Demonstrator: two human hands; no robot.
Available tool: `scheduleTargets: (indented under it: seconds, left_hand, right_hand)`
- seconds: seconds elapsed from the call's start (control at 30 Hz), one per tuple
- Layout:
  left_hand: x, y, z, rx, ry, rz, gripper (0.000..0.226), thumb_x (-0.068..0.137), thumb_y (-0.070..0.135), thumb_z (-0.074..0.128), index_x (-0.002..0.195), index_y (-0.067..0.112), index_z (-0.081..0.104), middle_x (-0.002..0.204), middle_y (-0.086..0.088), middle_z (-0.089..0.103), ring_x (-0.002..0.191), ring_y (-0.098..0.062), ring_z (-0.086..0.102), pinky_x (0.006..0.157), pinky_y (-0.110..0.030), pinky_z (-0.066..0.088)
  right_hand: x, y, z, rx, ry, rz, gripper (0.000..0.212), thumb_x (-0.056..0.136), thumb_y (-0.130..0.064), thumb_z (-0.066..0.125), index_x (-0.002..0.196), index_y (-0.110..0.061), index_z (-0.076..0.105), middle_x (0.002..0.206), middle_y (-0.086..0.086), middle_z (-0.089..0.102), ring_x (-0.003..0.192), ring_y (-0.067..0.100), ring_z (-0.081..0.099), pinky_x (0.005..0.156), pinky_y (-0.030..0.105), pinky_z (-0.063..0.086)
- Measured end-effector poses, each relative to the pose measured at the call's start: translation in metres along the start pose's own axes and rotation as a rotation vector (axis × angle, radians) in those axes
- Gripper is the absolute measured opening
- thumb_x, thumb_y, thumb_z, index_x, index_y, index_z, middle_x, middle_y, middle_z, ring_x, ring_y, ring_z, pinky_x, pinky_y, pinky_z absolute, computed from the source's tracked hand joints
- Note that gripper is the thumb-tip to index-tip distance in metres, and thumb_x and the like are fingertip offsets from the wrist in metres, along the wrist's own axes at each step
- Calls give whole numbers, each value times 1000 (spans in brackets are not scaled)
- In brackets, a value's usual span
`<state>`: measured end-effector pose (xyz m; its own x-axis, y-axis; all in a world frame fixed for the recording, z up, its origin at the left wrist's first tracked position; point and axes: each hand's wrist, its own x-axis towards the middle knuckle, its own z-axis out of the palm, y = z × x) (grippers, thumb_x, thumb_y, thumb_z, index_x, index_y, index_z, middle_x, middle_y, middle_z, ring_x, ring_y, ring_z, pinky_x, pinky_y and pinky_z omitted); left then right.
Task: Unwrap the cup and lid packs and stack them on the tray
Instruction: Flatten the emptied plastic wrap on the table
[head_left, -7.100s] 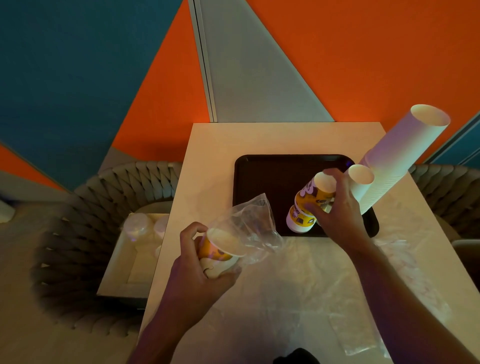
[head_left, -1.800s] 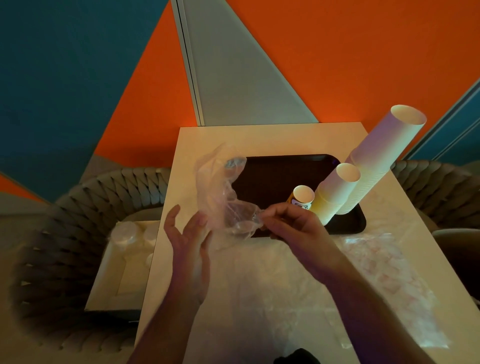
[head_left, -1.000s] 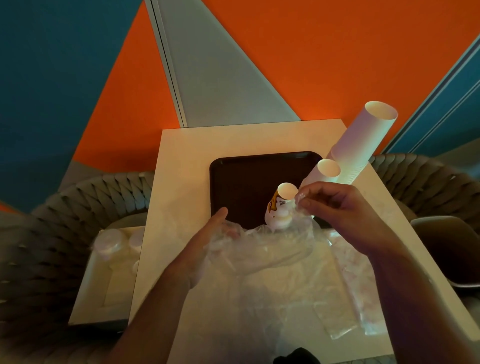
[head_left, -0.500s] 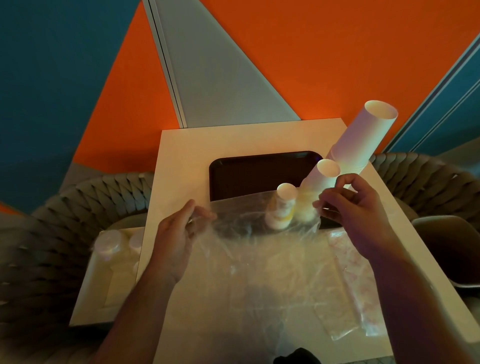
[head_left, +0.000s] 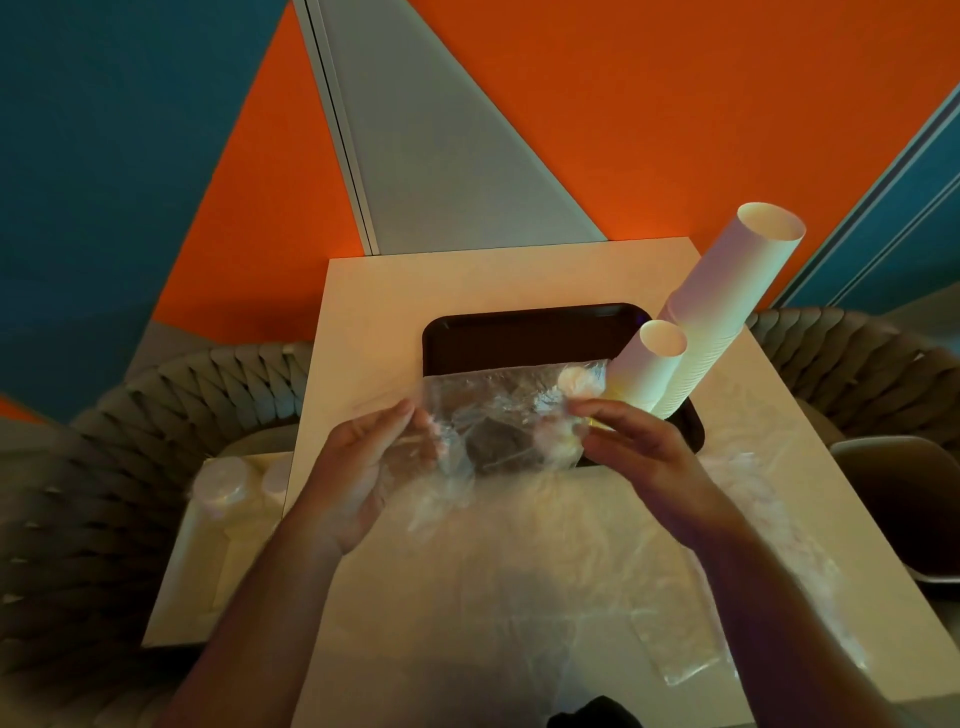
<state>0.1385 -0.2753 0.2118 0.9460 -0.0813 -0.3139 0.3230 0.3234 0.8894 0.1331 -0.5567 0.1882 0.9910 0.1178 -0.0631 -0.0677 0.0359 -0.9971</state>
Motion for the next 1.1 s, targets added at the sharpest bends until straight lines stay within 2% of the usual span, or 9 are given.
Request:
scheduleTargets:
  seconds: [0.17, 0.27, 0.4, 0.53, 0.67, 0.77, 0.87, 0.93, 1.1]
  left_hand:
    - [1, 6, -9, -3, -22, -83, 28, 90, 33, 60, 73, 14, 73, 79, -8, 70, 69, -16, 70, 62, -27, 58]
    - [0, 7, -16, 36, 29, -97, 35, 89, 43, 59, 89, 11, 73, 90, -10, 72, 80, -23, 71, 71, -35, 55]
    - [-8, 5, -21, 187, -58, -66, 54, 71, 52, 83, 104, 11, 72, 107, -10, 73, 92, -29, 71, 74, -34, 58]
    - [-10, -3, -24, 199, 72, 7, 14, 88, 17, 66, 89, 6, 74, 89, -12, 73, 78, -22, 69, 69, -26, 59]
    - [-7, -3, -35, 169, 156, 59, 16, 96, 12, 58, 91, 6, 71, 88, -9, 71, 79, -19, 69, 69, -24, 57]
    - [-7, -1, -35, 171, 112, 83, 16, 88, 20, 63, 90, 7, 72, 90, -10, 71, 80, -21, 69, 70, -25, 57]
    - [-7, -1, -32, 205, 76, 93, 18, 83, 25, 64, 84, 11, 75, 89, -8, 71, 80, -20, 69, 71, -25, 57]
    - [-7, -2, -32, 202, 74, 95, 18, 83, 25, 64, 85, 10, 74, 89, -8, 71, 81, -21, 69, 72, -26, 57]
    - [-9, -2, -40, 202, 99, 108, 18, 87, 21, 63, 89, 6, 72, 89, -8, 71, 80, -20, 69, 76, -31, 56]
  right_hand:
    - [3, 6, 14, 39, -28, 30, 39, 85, 4, 69, 122, -10, 68, 127, 3, 71, 110, 19, 68, 88, 25, 55]
    - [4, 5, 13, 24, -28, 60, 51, 85, 10, 71, 128, -19, 67, 113, 10, 75, 94, 24, 70, 87, 32, 59]
    - [3, -3, 5, -35, -96, 83, 70, 81, 14, 73, 137, -27, 60, 89, 7, 70, 71, 19, 62, 72, 29, 58]
    - [5, -16, -4, -100, -193, 114, 90, 76, 18, 75, 146, -33, 50, 135, -19, 61, 68, 19, 62, 66, 31, 58]
    - [4, -23, -19, -152, -283, 150, 100, 73, 18, 78, 147, -42, 48, 146, -24, 48, 70, 22, 60, 68, 33, 58]
    - [4, -22, -18, -91, -247, 123, 80, 78, 4, 79, 143, -35, 55, 138, -10, 59, 79, 23, 60, 80, 29, 56]
    - [7, -16, -3, 36, -102, 81, 48, 76, -16, 79, 122, -25, 72, 127, 3, 70, 98, 22, 70, 91, 39, 57]
    - [8, -12, 5, 39, -36, 67, 37, 77, -8, 79, 110, -24, 77, 121, 9, 72, 93, 20, 73, 88, 38, 58]
    - [5, -12, 2, 26, -68, 85, 53, 83, 10, 71, 129, -17, 67, 131, 1, 68, 81, 12, 70, 74, 28, 58]
